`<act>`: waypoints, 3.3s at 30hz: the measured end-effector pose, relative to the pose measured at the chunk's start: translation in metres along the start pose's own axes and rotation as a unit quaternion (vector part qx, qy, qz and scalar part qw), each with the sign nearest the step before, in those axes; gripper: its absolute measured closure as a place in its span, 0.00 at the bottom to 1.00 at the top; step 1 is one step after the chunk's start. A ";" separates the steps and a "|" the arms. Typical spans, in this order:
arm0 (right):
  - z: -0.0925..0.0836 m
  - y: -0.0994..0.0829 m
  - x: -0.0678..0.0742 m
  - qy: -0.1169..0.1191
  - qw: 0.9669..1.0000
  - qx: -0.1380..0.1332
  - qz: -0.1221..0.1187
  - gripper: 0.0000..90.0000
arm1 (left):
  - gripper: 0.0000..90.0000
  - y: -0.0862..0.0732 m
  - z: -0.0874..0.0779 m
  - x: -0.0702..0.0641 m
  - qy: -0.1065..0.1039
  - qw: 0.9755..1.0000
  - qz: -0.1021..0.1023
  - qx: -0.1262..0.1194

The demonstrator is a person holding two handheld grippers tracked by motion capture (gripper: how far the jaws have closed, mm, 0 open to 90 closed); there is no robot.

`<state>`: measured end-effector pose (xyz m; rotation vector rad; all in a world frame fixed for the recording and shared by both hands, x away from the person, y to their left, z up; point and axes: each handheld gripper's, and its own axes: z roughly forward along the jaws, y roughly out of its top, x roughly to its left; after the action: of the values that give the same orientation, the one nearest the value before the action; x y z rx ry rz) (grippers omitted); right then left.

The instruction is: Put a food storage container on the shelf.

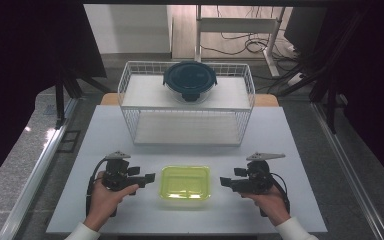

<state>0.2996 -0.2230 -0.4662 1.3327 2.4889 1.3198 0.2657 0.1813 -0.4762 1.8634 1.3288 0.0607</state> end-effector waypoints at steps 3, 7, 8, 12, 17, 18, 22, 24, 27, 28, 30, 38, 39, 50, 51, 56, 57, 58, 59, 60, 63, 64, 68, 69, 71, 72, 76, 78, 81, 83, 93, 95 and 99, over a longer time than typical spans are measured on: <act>0.006 -0.001 0.002 -0.001 1.000 0.005 0.001 0.27 | 0.32 0.000 0.005 -0.001 -0.005 1.000 -0.004 0.006; 0.015 -0.003 0.004 0.003 1.000 0.014 0.008 0.30 | 0.35 0.000 0.010 -0.003 -0.018 1.000 -0.010 0.007; 0.017 -0.003 0.004 0.006 1.000 0.015 0.011 0.32 | 0.36 0.000 0.010 -0.002 -0.018 1.000 -0.010 0.008; 0.022 -0.003 0.003 0.017 0.999 0.017 0.035 0.36 | 0.42 0.000 0.017 0.001 -0.039 0.999 -0.026 0.019; 0.030 -0.003 0.005 0.023 0.998 0.022 0.049 0.39 | 0.44 -0.001 0.024 0.004 -0.051 0.997 -0.040 0.028; 0.032 -0.003 0.005 0.023 0.998 0.023 0.053 0.39 | 0.45 -0.001 0.024 0.004 -0.054 0.997 -0.043 0.028; 0.039 -0.004 0.006 0.027 0.997 0.029 0.069 0.42 | 0.46 -0.001 0.028 0.006 -0.068 0.995 -0.060 0.030; 0.044 -0.005 0.007 0.033 0.996 0.034 0.078 0.43 | 0.48 -0.002 0.031 0.007 -0.075 0.994 -0.068 0.033; 0.049 -0.006 0.009 0.035 0.995 0.041 0.088 0.45 | 0.52 -0.003 0.034 0.008 -0.084 0.993 -0.079 0.038; 0.050 -0.007 0.009 0.037 0.994 0.041 0.091 0.47 | 0.52 -0.003 0.035 0.008 -0.082 0.993 -0.079 0.039; 0.053 -0.008 0.009 0.039 0.993 0.041 0.102 0.49 | 0.53 -0.003 0.037 0.009 -0.088 0.992 -0.084 0.038; 0.058 -0.012 0.005 0.065 0.987 0.037 0.142 0.62 | 0.59 -0.006 0.045 0.012 -0.117 0.986 -0.110 0.047; 0.058 -0.012 0.004 0.071 0.986 0.037 0.147 0.64 | 0.61 -0.007 0.046 0.013 -0.121 0.985 -0.113 0.049; 0.060 -0.015 0.004 0.091 0.980 0.042 0.173 0.80 | 0.82 -0.011 0.052 0.011 -0.140 0.979 -0.135 0.062; 0.059 -0.015 0.005 0.089 0.980 0.038 0.172 0.81 | 0.83 -0.011 0.051 0.010 -0.140 0.979 -0.135 0.061; 0.053 -0.013 0.007 0.095 0.980 0.028 0.171 0.85 | 0.87 -0.011 0.047 0.010 -0.143 0.979 -0.133 0.053; 0.052 -0.013 0.007 0.095 0.980 0.026 0.170 0.86 | 0.87 -0.011 0.046 0.009 -0.142 0.980 -0.132 0.053; 0.051 -0.013 0.007 0.095 0.981 0.024 0.169 0.86 | 0.87 -0.011 0.045 0.008 -0.141 0.980 -0.129 0.051; 0.050 -0.012 0.008 0.095 0.981 0.021 0.165 0.86 | 0.88 -0.011 0.044 0.007 -0.141 0.980 -0.128 0.050; 0.049 -0.012 0.008 0.095 0.982 0.021 0.162 0.86 | 0.88 -0.011 0.043 0.007 -0.142 0.980 -0.128 0.048; 0.046 -0.010 0.011 0.096 0.984 0.013 0.153 0.86 | 0.88 -0.009 0.039 0.005 -0.144 0.981 -0.123 0.041; 0.045 -0.009 0.012 0.095 0.984 0.012 0.151 0.87 | 0.88 -0.009 0.037 0.004 -0.143 0.982 -0.118 0.040; 0.042 -0.008 0.015 0.095 0.986 0.006 0.139 0.87 | 0.88 -0.007 0.031 0.000 -0.139 0.984 -0.106 0.030; 0.041 -0.007 0.016 0.096 0.986 0.004 0.138 0.87 | 0.88 -0.007 0.030 0.000 -0.139 0.984 -0.103 0.030; 0.039 -0.006 0.016 0.095 0.987 0.002 0.132 0.87 | 0.88 -0.006 0.028 -0.002 -0.138 0.985 -0.099 0.025; 0.038 -0.006 0.017 0.096 0.987 0.000 0.130 0.87 | 0.88 -0.006 0.027 -0.003 -0.140 0.985 -0.096 0.022; 0.034 -0.003 0.019 0.097 0.988 -0.007 0.123 0.87 | 0.88 -0.003 0.022 -0.006 -0.145 0.985 -0.090 0.013; 0.031 -0.001 0.021 0.095 0.989 -0.011 0.112 0.87 | 0.88 -0.001 0.018 -0.009 -0.143 0.986 -0.082 0.008; 0.026 0.002 0.024 0.092 0.991 -0.018 0.098 0.87 | 0.88 0.002 0.012 -0.014 -0.141 0.988 -0.070 -0.003; 0.023 0.004 0.025 0.094 0.991 -0.023 0.094 0.87 | 0.88 0.003 0.008 -0.017 -0.139 0.988 -0.061 -0.008; 0.014 0.008 0.031 0.087 0.993 -0.033 0.070 0.87 | 0.88 0.006 0.000 -0.025 -0.133 0.990 -0.041 -0.021; 0.013 0.009 0.032 0.086 0.994 -0.036 0.065 0.87 | 0.88 0.007 -0.001 -0.025 -0.132 0.990 -0.040 -0.023; 0.012 0.011 0.033 0.086 0.994 -0.038 0.060 0.87 | 0.88 0.008 -0.003 -0.027 -0.131 0.990 -0.037 -0.026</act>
<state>0.2905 -0.1891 -0.4547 1.4306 2.4680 1.6035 0.2583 0.1611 -0.4583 1.7102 1.1990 -0.1803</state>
